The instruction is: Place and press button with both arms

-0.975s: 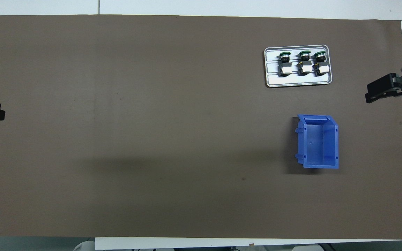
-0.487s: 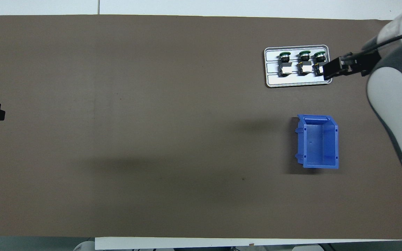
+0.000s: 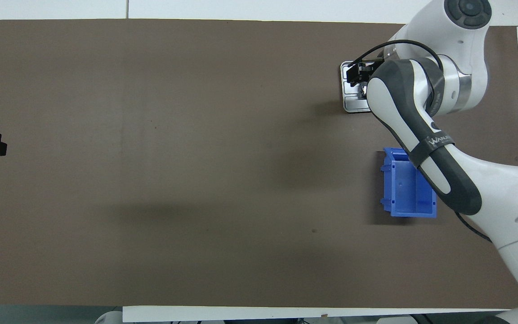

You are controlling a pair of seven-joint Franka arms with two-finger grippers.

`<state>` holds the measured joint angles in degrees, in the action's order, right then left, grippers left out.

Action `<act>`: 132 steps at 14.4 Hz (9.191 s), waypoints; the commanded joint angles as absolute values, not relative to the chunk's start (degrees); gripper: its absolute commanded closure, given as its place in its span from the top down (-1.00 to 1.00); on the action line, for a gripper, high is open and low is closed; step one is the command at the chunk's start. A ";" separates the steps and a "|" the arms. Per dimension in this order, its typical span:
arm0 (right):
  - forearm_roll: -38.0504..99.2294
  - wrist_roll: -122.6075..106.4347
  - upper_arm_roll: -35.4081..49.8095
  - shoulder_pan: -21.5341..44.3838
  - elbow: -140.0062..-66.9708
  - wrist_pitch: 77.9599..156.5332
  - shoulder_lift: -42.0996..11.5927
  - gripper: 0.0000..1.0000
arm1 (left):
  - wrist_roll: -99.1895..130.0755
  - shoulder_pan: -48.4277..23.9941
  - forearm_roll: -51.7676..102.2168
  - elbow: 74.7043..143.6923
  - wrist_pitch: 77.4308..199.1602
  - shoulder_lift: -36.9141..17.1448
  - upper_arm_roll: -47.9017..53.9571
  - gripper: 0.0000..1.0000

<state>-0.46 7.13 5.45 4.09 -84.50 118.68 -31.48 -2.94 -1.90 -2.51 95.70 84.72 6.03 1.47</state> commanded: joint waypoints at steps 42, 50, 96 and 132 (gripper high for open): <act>-2.57 112.59 9.93 29.36 -86.13 117.40 -31.37 -0.91 | -2.99 -1.67 -3.34 97.82 85.52 7.73 1.23 1.00; -1.58 127.26 9.93 31.90 -86.75 125.07 -35.51 -0.87 | -2.81 -1.67 -3.34 97.82 85.61 7.73 1.32 1.00; -4.04 4.31 -3.07 1.76 -94.30 82.18 4.40 0.95 | 105.97 -36.11 2.02 103.36 116.27 -14.85 1.76 0.99; -3.08 4.57 -2.99 1.76 -94.31 81.56 3.69 0.95 | 118.57 -39.46 1.67 101.77 124.54 -23.04 1.50 -0.84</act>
